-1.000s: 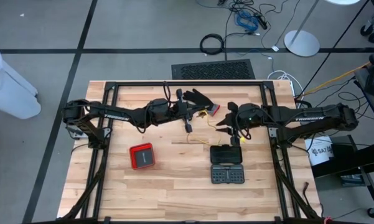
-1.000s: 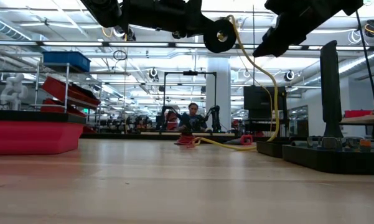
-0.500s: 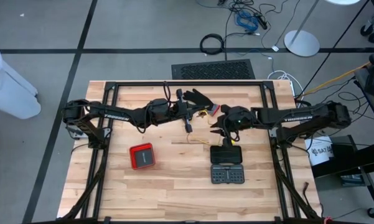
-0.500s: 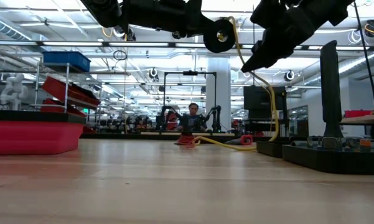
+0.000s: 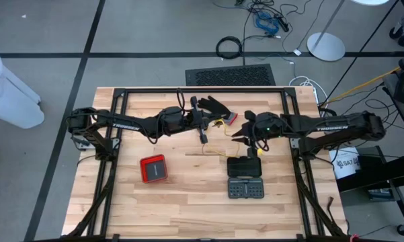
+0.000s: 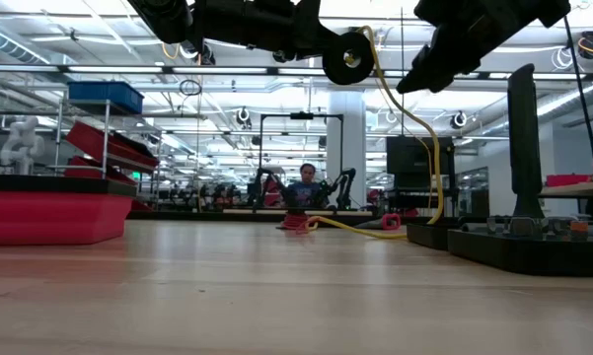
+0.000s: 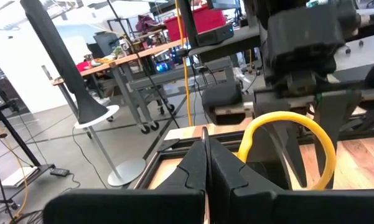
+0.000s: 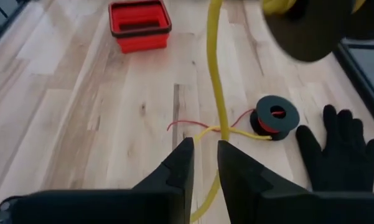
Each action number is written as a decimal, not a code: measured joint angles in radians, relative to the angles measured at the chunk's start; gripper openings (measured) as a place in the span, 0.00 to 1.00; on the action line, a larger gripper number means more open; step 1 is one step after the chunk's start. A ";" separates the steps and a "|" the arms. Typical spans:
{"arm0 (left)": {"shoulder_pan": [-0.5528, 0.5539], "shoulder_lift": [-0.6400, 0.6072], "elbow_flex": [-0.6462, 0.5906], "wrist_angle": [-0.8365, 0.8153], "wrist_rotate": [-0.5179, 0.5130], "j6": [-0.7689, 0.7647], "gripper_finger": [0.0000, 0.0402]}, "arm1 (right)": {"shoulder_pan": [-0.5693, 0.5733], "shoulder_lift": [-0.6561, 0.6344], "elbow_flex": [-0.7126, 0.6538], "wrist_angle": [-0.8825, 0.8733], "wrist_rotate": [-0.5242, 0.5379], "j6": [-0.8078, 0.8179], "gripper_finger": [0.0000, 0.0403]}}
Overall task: Coil cords
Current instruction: Coil the yellow wire onto the spool
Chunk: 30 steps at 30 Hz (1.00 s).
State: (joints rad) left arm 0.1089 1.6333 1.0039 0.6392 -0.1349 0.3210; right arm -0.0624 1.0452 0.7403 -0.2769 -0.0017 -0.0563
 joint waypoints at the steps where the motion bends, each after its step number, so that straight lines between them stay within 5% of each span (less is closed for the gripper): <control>1: 0.000 0.000 0.000 0.000 0.000 0.000 0.00 | 0.000 -0.007 0.000 0.002 0.000 0.000 0.16; 18: -0.008 0.000 0.000 0.001 0.005 -0.002 0.00 | -0.002 0.104 0.000 0.070 0.066 -0.041 0.19; 30: -0.007 0.000 0.000 -0.002 0.006 -0.002 0.00 | -0.002 0.077 0.000 0.054 0.079 -0.045 0.11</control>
State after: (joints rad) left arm 0.1017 1.6337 1.0042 0.6373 -0.1284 0.3191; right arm -0.0647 1.1221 0.7403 -0.2227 0.0776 -0.1012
